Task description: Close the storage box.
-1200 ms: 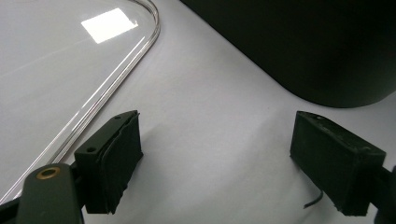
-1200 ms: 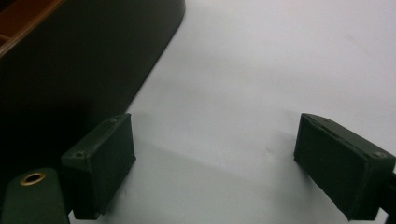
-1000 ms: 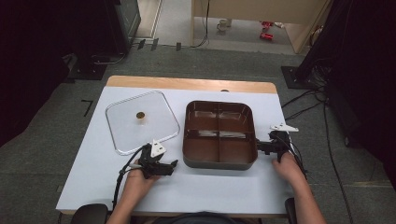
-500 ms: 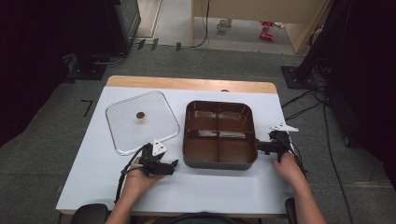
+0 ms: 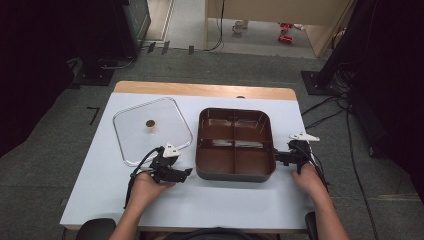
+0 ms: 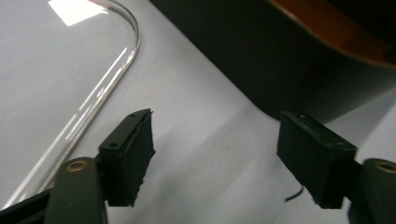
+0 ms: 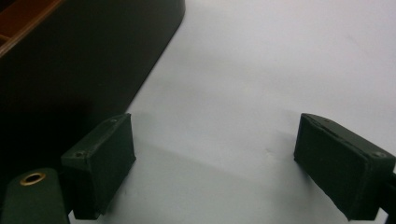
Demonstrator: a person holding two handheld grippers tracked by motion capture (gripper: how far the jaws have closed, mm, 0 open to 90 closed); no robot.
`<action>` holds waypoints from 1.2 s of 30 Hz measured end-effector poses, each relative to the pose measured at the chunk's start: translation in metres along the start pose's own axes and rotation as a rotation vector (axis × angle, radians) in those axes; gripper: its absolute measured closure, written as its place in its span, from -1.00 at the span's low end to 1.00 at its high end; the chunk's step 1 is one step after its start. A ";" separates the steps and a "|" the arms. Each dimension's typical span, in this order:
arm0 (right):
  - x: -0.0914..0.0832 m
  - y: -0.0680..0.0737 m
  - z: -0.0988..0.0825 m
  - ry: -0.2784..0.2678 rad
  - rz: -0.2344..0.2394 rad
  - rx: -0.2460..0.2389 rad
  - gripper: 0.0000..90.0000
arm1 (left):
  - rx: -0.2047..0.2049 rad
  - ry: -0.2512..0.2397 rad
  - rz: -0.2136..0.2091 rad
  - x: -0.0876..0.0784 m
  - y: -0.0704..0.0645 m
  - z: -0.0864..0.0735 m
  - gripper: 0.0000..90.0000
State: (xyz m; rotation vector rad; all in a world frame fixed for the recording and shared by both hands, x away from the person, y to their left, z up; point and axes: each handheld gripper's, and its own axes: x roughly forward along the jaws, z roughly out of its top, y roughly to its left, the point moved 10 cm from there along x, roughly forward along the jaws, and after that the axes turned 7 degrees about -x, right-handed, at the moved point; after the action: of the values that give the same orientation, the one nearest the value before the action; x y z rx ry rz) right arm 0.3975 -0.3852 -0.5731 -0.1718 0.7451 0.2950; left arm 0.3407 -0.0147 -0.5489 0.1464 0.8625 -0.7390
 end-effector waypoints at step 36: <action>0.000 0.000 0.000 0.000 0.000 -0.001 -0.74 | 0.007 0.013 -0.032 -0.006 0.028 0.054 -0.18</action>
State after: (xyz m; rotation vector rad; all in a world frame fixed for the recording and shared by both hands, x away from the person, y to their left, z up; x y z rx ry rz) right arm 0.3975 -0.3853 -0.5732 -0.1725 0.7451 0.2955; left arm 0.3901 -0.0121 -0.5138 0.1445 0.8767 -0.7723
